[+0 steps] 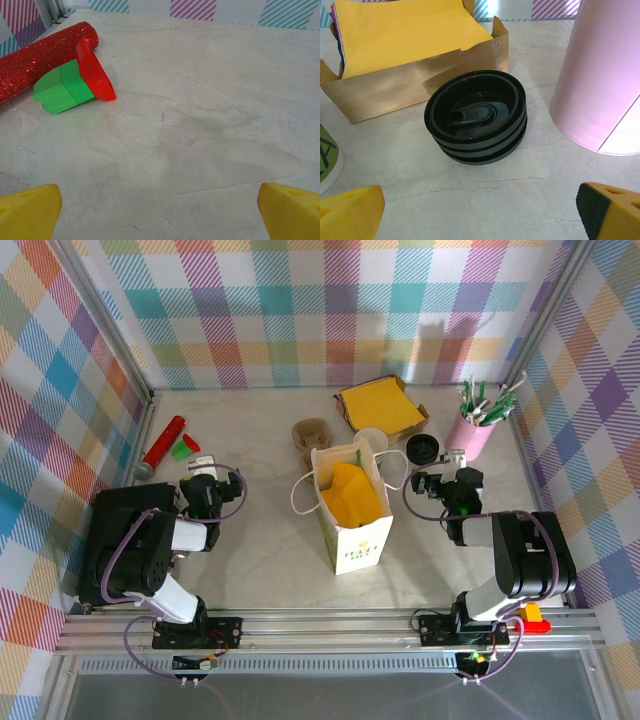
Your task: Pack the takeout coffee
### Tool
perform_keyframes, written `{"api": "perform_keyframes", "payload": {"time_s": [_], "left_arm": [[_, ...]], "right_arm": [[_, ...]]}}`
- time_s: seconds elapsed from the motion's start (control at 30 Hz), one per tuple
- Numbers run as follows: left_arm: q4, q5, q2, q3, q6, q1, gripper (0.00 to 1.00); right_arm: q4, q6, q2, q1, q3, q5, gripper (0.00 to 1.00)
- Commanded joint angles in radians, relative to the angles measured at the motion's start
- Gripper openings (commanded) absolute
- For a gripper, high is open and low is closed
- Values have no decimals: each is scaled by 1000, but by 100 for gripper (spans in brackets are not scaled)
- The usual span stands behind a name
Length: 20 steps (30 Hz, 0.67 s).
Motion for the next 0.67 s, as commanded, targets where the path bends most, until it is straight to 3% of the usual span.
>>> {"api": "perform_keyframes", "payload": {"time_s": [0.0,0.63], "left_arm": [[6,15,-4,-3,7,7,100],[5,15,-4,-2,7,7,100]], "right_arm": [[2,16,4,-7,13,-6,99],[-3,17,4,-14,14,-18,99]]}}
